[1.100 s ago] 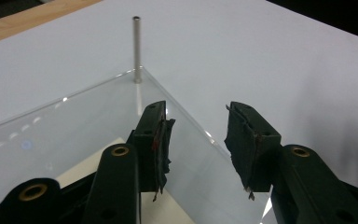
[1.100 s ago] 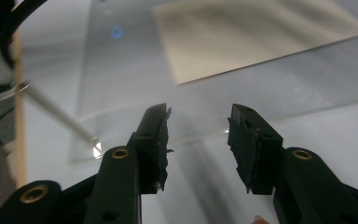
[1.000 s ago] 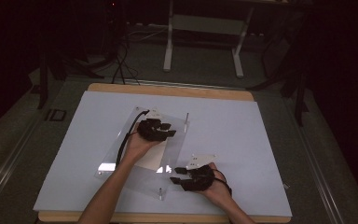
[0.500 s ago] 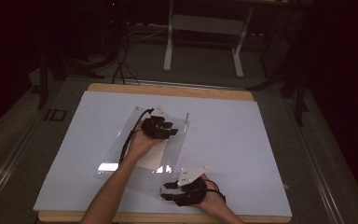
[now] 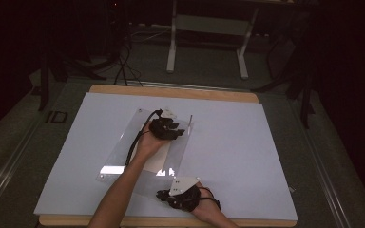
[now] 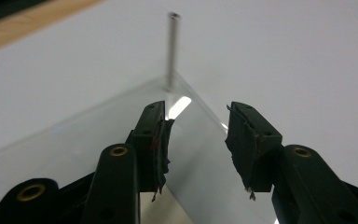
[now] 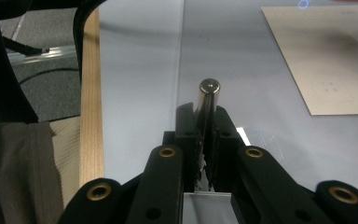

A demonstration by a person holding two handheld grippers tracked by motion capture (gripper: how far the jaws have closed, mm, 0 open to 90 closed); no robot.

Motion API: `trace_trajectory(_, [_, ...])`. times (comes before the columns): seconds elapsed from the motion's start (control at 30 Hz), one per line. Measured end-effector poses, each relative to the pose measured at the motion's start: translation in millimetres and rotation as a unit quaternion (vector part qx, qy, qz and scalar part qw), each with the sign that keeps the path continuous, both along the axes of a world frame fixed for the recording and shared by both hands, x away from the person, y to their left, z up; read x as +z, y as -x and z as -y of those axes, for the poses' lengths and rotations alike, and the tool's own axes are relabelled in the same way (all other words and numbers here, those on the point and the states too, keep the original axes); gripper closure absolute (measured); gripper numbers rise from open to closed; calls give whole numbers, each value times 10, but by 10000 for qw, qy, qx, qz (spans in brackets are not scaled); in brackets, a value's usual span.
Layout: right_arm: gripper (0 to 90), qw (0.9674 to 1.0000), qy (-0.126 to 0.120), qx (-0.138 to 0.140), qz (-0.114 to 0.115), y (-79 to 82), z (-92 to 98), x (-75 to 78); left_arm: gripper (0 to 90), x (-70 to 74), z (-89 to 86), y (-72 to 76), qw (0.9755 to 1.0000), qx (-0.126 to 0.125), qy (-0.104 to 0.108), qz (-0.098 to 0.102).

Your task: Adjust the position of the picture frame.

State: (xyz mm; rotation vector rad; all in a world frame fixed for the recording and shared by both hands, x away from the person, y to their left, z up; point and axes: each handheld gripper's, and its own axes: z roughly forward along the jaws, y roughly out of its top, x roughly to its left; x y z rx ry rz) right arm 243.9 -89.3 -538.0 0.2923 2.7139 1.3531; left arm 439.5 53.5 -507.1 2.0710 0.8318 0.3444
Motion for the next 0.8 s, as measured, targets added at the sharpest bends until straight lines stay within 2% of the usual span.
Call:
trace_trajectory(0.1, [845,10000,-46,-30,-51,2,6,-7,571,-44,59,-79,9998,171,101,40])
trace_trajectory(0.33, [842,9998,-151,-90,-133,2,17,-24,583,-120,353,-355,9998,-56,-57,-155])
trace_trajectory(0.47, [841,9997,-184,-112,-151,2,23,-31,583,-138,490,-446,9996,-88,-185,-204])
trace_trajectory(0.53, [840,9996,-192,-116,-159,2,23,-32,616,-166,547,-492,9995,-24,-209,-244])
trace_trajectory(0.57, [840,9996,-201,-123,-160,3,22,-34,628,-189,573,-514,9991,19,-320,-289])
trace_trajectory(0.6, [839,9995,-208,-139,-172,4,22,-34,645,-217,592,-532,9984,-7,-499,-253])
trace_trajectory(0.63, [838,9994,-216,-167,-203,6,23,-34,677,-219,591,-538,9984,3,-543,-171])
trace_trajectory(0.7, [838,9993,-229,-219,-218,15,21,-35,792,-217,544,-578,9986,36,-450,-287])
trace_trajectory(0.8, [836,9992,-222,-252,-221,20,19,-36,819,-218,544,-575,9985,-21,-483,-258])
